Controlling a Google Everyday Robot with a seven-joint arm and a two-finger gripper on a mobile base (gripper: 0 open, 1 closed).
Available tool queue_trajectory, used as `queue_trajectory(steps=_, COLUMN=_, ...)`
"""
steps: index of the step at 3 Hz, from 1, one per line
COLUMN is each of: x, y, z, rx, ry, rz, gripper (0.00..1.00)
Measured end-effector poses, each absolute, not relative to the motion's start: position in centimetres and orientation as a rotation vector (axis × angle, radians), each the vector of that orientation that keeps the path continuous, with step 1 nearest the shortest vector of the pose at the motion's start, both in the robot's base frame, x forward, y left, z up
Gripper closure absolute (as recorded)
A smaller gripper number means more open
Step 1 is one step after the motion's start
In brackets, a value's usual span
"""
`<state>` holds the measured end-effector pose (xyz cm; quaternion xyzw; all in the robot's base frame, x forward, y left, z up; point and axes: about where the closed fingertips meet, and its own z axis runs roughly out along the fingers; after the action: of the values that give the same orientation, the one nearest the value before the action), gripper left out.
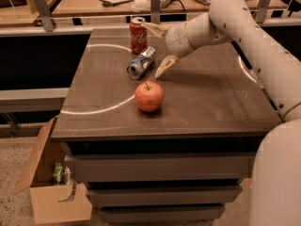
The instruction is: Knock redbull can over
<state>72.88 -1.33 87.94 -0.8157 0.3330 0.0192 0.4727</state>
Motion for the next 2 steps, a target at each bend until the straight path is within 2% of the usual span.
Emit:
queue_trajectory(steps=1, x=72.87, y=-1.32, z=87.94, rx=-1.997, ry=0.815, rz=0.047, gripper=0.0)
queue_trajectory(steps=2, x=72.87, y=-1.3, z=88.02, rx=-1.997, ry=0.815, rz=0.047, gripper=0.26)
